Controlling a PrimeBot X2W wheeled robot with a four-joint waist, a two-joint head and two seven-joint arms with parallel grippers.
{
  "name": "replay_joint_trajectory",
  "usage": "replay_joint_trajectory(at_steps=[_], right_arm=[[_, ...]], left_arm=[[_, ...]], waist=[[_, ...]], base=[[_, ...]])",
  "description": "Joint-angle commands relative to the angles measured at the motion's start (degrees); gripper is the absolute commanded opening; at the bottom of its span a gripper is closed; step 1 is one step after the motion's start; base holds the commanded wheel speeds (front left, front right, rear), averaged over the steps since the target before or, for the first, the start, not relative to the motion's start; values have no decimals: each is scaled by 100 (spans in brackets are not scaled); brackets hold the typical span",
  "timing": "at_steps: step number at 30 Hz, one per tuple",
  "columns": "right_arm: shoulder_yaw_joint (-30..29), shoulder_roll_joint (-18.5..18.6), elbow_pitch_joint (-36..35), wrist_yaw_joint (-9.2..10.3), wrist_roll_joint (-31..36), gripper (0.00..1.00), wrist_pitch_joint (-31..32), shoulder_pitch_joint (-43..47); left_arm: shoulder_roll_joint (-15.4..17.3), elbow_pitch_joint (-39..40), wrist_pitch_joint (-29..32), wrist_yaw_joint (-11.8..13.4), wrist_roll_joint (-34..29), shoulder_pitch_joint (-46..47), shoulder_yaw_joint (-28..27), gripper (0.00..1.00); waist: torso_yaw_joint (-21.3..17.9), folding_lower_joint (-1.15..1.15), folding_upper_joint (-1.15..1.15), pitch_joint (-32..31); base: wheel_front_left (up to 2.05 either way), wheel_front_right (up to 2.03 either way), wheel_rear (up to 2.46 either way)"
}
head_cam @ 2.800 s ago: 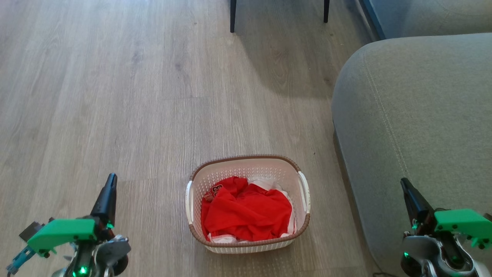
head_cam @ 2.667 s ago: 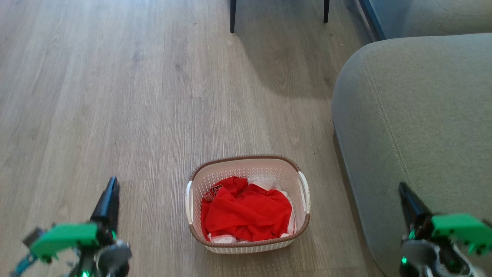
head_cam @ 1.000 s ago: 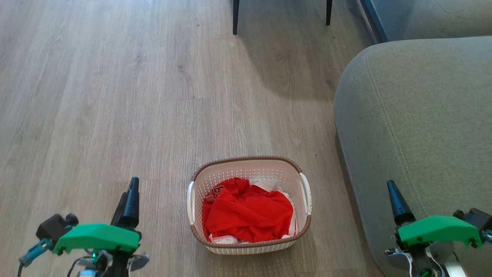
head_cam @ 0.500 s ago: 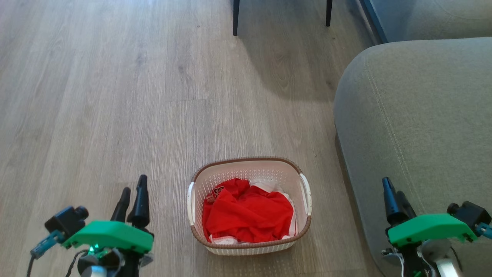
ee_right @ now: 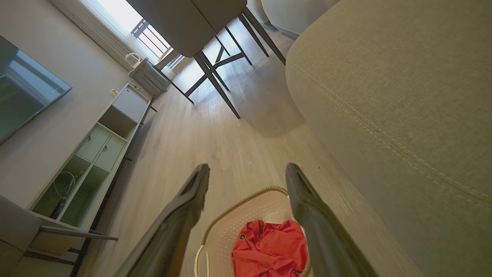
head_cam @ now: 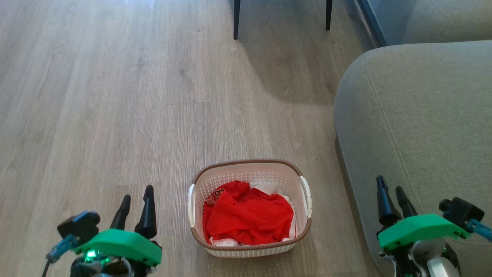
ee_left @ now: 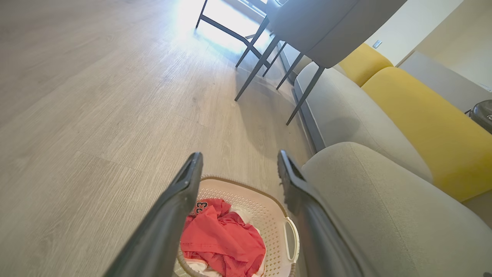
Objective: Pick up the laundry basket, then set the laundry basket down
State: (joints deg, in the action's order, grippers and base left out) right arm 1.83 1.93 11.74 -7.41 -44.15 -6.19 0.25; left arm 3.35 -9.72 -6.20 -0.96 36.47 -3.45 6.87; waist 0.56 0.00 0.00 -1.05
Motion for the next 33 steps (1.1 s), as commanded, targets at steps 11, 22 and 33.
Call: replay_joint_trajectory(at_steps=[11, 22, 33], right_arm=[[220, 69, -245, -5, 828, 100, -241, -164], [360, 76, -201, -6, 1577, 100, -426, -174], [469, 84, -188, -7, 2318, 100, -610, -172]], left_arm=[[156, 309, -241, 176, -838, 131, 28, 100], [179, 342, -426, 292, -1571, 42, 114, 100], [184, 305, -610, 337, -2308, -49, 196, 100]], waist=[[-1, 0, 0, -15], [6, 0, 0, -19], [32, 0, 0, -27]], base=[[0, 0, 0], [0, 0, 0], [0, 0, 0]])
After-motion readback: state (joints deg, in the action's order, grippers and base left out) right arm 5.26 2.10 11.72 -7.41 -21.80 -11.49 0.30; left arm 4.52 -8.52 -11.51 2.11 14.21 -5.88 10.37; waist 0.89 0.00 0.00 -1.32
